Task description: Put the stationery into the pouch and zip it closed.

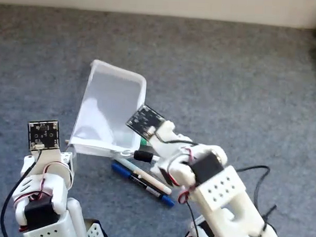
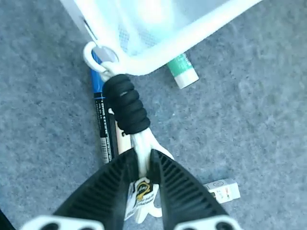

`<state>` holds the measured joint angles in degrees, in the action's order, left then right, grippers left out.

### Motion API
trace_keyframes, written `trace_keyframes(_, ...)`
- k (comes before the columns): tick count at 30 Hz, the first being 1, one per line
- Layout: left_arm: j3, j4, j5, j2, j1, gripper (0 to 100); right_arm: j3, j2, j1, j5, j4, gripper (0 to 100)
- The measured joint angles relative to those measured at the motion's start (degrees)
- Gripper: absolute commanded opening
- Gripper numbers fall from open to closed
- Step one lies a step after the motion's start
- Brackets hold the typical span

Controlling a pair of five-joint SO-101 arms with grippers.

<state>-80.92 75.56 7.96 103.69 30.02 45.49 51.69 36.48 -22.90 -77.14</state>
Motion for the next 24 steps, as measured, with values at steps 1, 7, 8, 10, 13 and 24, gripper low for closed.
trace_keyframes(1,0.0,0.0,0.0,0.0,0.0,20,0.8,1.4,-0.1,0.1,0.0,0.3)
trace_keyframes(7,0.0,0.0,1.8,0.1,0.0,20,1.4,6.7,-0.1,0.0,0.0,0.3)
trace_keyframes(8,0.0,0.0,1.8,0.1,0.0,20,1.4,7.1,-0.1,0.0,0.0,0.3)
trace_keyframes(10,0.0,0.0,1.8,0.1,0.0,20,1.4,7.5,-0.1,0.0,0.0,0.3)
trace_keyframes(13,0.0,0.0,1.8,0.1,0.0,20,1.4,7.5,-0.1,0.1,-0.1,0.3)
trace_keyframes(24,0.0,0.0,2.3,0.1,-9.2,36,1.4,7.6,-0.9,1.7,-0.5,0.3)
